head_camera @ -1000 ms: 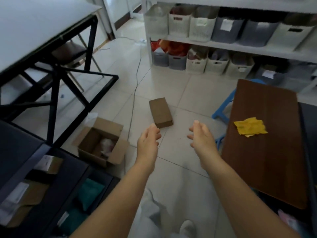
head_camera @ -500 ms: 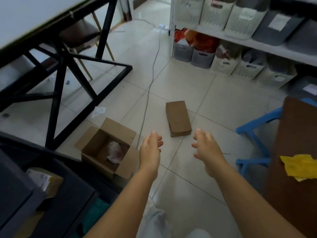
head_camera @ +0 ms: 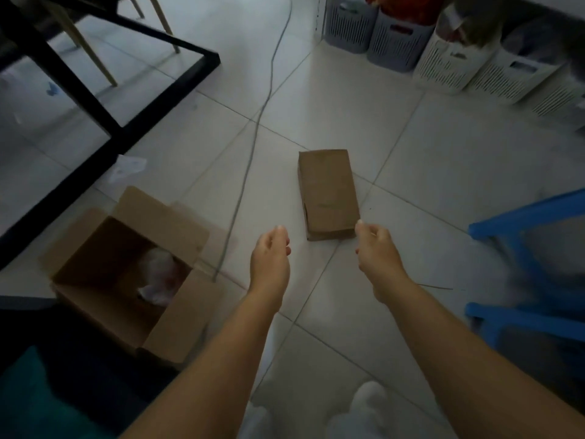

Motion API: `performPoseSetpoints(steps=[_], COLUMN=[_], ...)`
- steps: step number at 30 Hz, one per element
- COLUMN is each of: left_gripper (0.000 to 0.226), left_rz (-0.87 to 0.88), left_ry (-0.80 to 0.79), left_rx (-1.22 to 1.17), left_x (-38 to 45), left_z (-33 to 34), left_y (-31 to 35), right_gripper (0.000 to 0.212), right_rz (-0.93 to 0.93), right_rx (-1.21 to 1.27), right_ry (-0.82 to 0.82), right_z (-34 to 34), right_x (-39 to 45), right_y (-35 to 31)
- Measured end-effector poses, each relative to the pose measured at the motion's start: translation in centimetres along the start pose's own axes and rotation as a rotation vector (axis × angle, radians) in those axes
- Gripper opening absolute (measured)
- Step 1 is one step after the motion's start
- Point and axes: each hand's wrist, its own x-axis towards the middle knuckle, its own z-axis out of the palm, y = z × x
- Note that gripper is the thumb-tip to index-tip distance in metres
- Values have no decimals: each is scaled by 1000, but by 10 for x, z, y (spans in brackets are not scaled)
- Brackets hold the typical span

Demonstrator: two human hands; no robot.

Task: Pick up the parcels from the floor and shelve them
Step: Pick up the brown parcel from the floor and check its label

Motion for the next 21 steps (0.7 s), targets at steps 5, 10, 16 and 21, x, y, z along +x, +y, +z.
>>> performPoseSetpoints(steps=[5, 10, 16, 21], left_gripper=[20, 50, 58, 65], left_rz=[8, -3, 58, 109], left_ry=[-39, -185, -202, -245], left_rx=[66, 176, 196, 247], left_x=[93, 171, 244, 288], left_z=[44, 86, 124, 142], left_y=[-74, -128, -156, -165], right_gripper=[60, 65, 83, 87], right_rz=[-4, -58, -137, -149], right_rx=[-43, -150, -303, -325], right_ry=[2, 49, 132, 138], right_z=[27, 59, 90, 94], right_x=[104, 192, 268, 317], right_y=[65, 123, 155, 152])
